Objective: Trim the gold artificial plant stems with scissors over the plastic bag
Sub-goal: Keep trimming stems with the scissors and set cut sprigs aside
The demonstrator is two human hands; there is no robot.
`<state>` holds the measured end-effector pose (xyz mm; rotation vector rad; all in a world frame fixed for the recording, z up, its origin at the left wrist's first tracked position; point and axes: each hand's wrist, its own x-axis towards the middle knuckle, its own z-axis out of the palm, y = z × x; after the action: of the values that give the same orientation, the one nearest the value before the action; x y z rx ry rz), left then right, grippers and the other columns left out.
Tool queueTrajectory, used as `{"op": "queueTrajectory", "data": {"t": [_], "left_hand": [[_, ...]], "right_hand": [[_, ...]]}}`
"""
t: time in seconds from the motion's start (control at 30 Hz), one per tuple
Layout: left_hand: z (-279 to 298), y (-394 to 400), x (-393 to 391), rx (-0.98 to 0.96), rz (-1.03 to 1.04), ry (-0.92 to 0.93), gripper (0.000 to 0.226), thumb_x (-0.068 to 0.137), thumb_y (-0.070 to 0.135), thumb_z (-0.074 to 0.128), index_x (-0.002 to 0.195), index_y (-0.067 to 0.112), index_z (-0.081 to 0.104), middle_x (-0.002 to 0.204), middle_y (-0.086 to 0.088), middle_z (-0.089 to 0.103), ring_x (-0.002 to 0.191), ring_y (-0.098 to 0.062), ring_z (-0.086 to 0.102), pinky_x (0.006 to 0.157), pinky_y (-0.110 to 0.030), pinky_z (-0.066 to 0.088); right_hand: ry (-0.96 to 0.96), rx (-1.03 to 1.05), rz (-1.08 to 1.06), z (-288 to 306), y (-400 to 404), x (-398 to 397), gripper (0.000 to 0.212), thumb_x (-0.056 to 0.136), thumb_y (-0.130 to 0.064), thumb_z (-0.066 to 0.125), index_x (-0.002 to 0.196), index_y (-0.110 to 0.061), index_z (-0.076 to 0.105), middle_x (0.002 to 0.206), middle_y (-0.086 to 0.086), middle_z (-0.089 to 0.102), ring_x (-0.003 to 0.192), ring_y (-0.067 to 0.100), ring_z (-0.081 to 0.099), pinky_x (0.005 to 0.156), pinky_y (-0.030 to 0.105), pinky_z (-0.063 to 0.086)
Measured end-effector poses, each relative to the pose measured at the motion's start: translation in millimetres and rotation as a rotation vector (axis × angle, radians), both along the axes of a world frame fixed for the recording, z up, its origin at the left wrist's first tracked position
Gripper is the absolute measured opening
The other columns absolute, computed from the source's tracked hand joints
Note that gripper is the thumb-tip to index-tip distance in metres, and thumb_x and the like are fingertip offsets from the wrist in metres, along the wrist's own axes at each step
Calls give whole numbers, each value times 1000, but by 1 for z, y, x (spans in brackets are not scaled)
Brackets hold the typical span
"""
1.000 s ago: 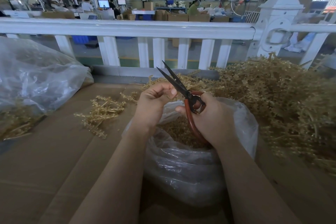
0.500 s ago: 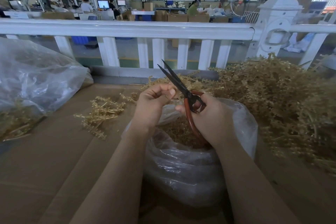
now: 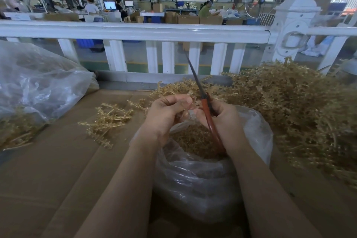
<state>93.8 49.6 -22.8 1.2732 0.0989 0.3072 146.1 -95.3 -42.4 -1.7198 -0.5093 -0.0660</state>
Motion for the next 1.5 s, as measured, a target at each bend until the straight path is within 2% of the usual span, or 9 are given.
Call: {"op": "queueTrajectory", "data": {"t": [0.2, 0.37, 0.47, 0.63, 0.8, 0.97, 1.13, 1.33, 1.5], "left_hand": [[3, 5, -5, -15, -188, 41, 90, 53, 61, 87, 118, 5, 61, 93, -1, 74, 85, -14, 71, 75, -26, 57], [-2, -3, -4, 182, -234, 70, 36, 65, 27, 82, 98, 16, 73, 100, -6, 76, 98, -21, 72, 88, -28, 57], [-3, -4, -4, 224, -194, 76, 16, 78, 22, 75, 92, 14, 76, 96, -8, 77, 89, -16, 73, 78, -24, 56], [1, 0, -7, 184, -232, 90, 22, 77, 36, 70, 89, 21, 80, 86, 4, 75, 74, -6, 65, 73, -21, 50], [1, 2, -8, 51, -279, 45, 20, 79, 26, 69, 88, 11, 78, 86, -1, 73, 65, -6, 61, 65, -18, 52], [2, 4, -6, -57, -190, 2, 25, 79, 28, 69, 95, 11, 78, 76, 3, 72, 64, -4, 64, 63, -15, 53], [2, 7, -4, -133, -20, -65, 23, 76, 31, 72, 90, 14, 78, 80, 0, 74, 67, -6, 67, 64, -17, 54], [3, 7, -2, -182, 88, -109, 23, 74, 25, 72, 93, 11, 76, 84, -2, 76, 70, -7, 69, 65, -17, 55], [3, 11, -3, -159, 93, -184, 11, 90, 13, 63, 92, 11, 74, 77, 0, 70, 71, -7, 63, 73, -20, 52]], "right_hand": [[44, 227, -30, 2, -4, 0, 11, 88, -21, 77, 80, -15, 74, 67, -4, 68, 62, 7, 61, 60, 20, 50], [65, 319, -45, 5, -6, -2, 10, 90, -19, 75, 81, -15, 73, 70, -4, 72, 68, 11, 69, 68, 29, 57], [44, 310, -83, 4, -7, -1, 15, 90, -21, 76, 78, -14, 69, 62, -8, 65, 62, 7, 62, 64, 26, 53], [22, 315, -90, 3, -6, 1, 16, 91, -20, 74, 76, -18, 68, 56, -14, 61, 54, -3, 55, 56, 13, 44], [-21, 281, -100, 3, -7, 2, 13, 91, -21, 74, 79, -18, 69, 59, -13, 63, 57, -3, 56, 58, 12, 46], [-4, 192, -83, 4, -5, -2, 35, 79, -48, 78, 89, -14, 74, 84, 7, 75, 81, 23, 71, 77, 39, 56], [-75, 44, -115, 1, -4, -2, 41, 67, -68, 78, 73, -30, 64, 62, -18, 63, 59, -3, 57, 63, 23, 43], [-153, -176, -103, -3, -3, -1, 50, 59, -84, 63, 87, -42, 61, 87, -30, 65, 80, -4, 63, 72, 28, 53], [-271, -345, -128, -4, -3, -2, 71, 61, -91, 55, 99, -32, 61, 83, -14, 66, 82, 5, 63, 75, 35, 56]]}}
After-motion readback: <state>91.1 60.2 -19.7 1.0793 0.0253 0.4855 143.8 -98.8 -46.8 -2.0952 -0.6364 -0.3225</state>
